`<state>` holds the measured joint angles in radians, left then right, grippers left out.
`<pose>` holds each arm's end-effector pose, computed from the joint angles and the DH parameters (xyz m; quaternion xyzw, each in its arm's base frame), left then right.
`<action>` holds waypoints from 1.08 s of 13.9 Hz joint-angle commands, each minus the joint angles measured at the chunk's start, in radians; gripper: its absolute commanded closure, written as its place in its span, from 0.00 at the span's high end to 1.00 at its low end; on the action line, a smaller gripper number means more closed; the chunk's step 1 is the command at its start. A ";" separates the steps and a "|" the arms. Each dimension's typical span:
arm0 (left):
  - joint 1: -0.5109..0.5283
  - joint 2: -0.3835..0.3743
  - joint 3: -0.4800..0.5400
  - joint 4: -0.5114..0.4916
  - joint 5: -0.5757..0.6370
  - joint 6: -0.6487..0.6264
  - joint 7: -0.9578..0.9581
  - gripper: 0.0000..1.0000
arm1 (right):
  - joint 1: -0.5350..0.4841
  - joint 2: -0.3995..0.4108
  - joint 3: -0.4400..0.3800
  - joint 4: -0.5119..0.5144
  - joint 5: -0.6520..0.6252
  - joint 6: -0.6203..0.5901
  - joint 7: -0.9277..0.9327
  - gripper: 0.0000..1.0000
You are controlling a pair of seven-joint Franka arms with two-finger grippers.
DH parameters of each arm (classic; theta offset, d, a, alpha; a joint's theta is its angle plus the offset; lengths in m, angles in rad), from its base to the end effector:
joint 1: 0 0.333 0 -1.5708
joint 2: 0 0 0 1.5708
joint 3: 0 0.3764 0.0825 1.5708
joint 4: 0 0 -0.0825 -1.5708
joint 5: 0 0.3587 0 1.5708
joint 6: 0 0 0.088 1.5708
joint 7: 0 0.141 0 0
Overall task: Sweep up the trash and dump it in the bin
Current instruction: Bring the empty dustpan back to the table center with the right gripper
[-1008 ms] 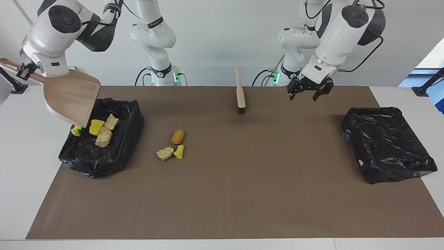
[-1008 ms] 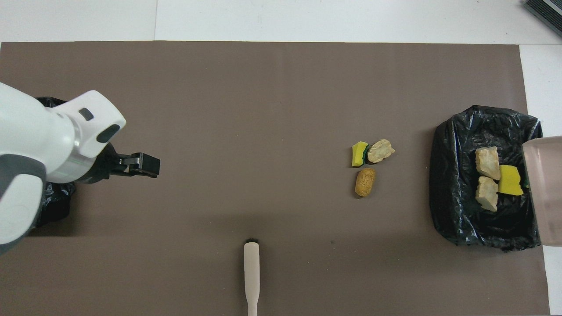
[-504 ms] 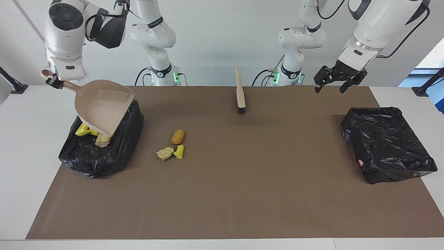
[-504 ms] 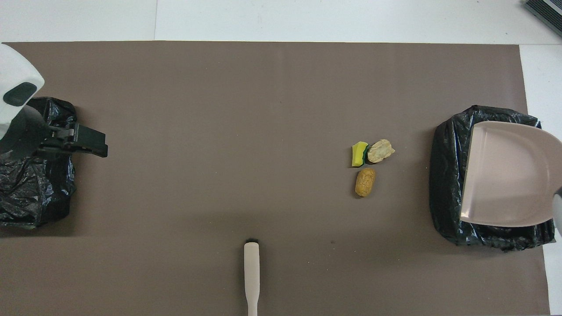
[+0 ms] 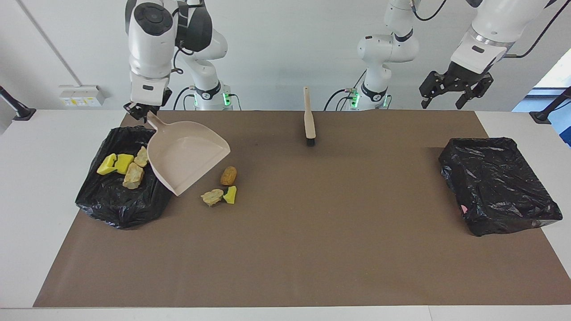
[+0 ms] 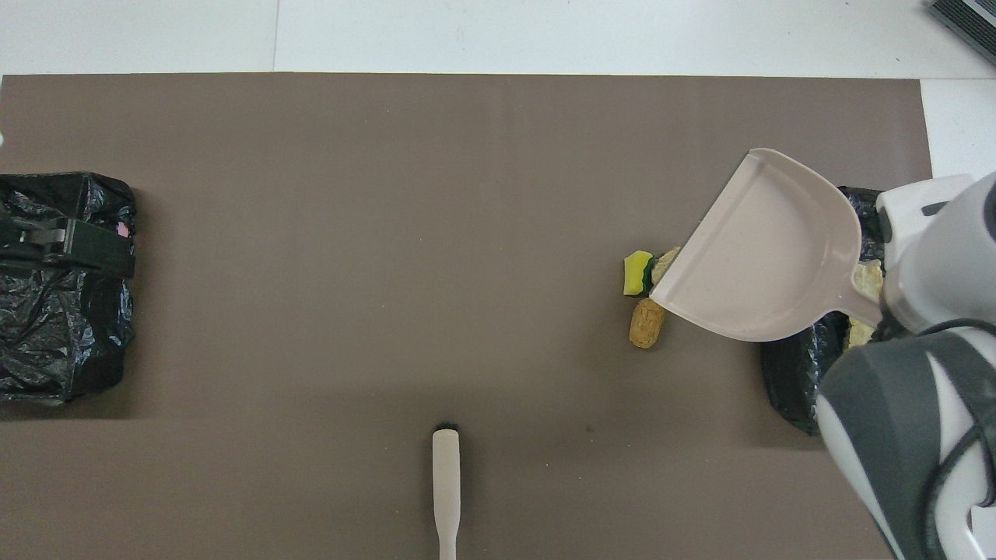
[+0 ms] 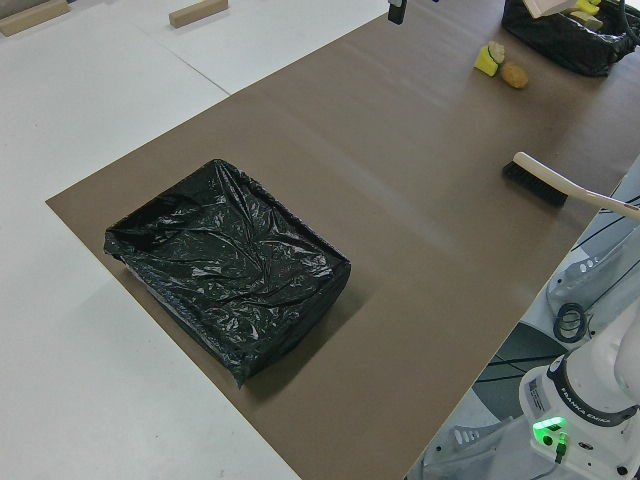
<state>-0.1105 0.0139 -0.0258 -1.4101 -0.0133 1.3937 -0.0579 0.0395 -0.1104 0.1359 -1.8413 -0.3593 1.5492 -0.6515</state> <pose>0.5092 -0.0718 0.6987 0.9991 -0.0403 -0.0157 0.0052 0.4715 0.0361 0.5951 0.8914 0.4035 -0.1311 0.1591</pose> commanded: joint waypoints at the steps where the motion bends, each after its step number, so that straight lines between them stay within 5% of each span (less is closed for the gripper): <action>1: -0.024 -0.038 0.021 -0.044 0.022 -0.016 0.038 1.00 | 0.051 0.035 -0.005 0.016 0.069 0.006 0.172 0.00; 15: -0.003 -0.058 0.023 -0.069 0.019 -0.030 0.024 1.00 | 0.344 0.533 -0.005 0.445 0.361 0.147 1.111 0.00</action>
<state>-0.1108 -0.0179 -0.0077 -1.4498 -0.0127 1.3732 -0.0327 0.3589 0.3385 0.1353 -1.4986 -0.0505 1.6795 0.3291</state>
